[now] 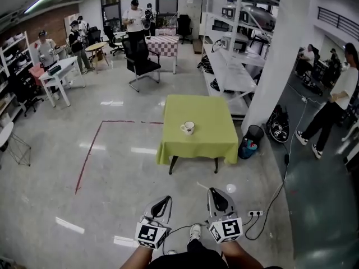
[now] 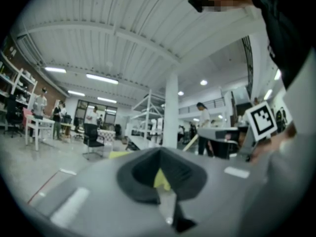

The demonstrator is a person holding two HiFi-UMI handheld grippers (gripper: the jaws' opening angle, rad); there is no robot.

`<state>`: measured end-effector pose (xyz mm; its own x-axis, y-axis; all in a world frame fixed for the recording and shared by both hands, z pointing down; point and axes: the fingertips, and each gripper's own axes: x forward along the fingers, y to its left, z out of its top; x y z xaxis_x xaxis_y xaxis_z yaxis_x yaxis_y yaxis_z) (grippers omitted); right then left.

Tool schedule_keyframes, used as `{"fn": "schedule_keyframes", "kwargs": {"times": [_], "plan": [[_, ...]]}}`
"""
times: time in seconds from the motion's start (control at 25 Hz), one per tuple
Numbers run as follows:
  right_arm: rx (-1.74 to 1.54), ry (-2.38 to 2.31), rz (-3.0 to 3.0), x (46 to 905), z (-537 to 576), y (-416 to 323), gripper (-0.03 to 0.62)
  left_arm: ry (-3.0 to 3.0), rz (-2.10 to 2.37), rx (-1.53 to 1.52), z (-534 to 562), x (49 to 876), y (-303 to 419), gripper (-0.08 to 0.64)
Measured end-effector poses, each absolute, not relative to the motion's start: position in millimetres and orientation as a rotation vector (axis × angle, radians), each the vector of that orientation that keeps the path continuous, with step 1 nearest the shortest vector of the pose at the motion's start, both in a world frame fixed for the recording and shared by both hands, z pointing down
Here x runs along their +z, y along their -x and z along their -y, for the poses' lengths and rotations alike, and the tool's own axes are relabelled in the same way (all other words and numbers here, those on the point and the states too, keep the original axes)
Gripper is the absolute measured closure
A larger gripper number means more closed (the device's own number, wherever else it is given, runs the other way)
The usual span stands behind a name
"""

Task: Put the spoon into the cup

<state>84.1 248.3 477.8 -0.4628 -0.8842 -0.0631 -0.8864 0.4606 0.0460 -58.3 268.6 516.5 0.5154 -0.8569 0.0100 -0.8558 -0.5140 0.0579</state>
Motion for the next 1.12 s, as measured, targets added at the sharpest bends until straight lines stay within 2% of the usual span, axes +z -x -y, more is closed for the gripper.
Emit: {"fn": "schedule_keyframes", "kwargs": {"times": [1.12], "plan": [[0.038, 1.425, -2.755, 495, -43, -143, 0.581, -2.606, 1.696, 0.059, -79, 515, -2, 0.554]]}}
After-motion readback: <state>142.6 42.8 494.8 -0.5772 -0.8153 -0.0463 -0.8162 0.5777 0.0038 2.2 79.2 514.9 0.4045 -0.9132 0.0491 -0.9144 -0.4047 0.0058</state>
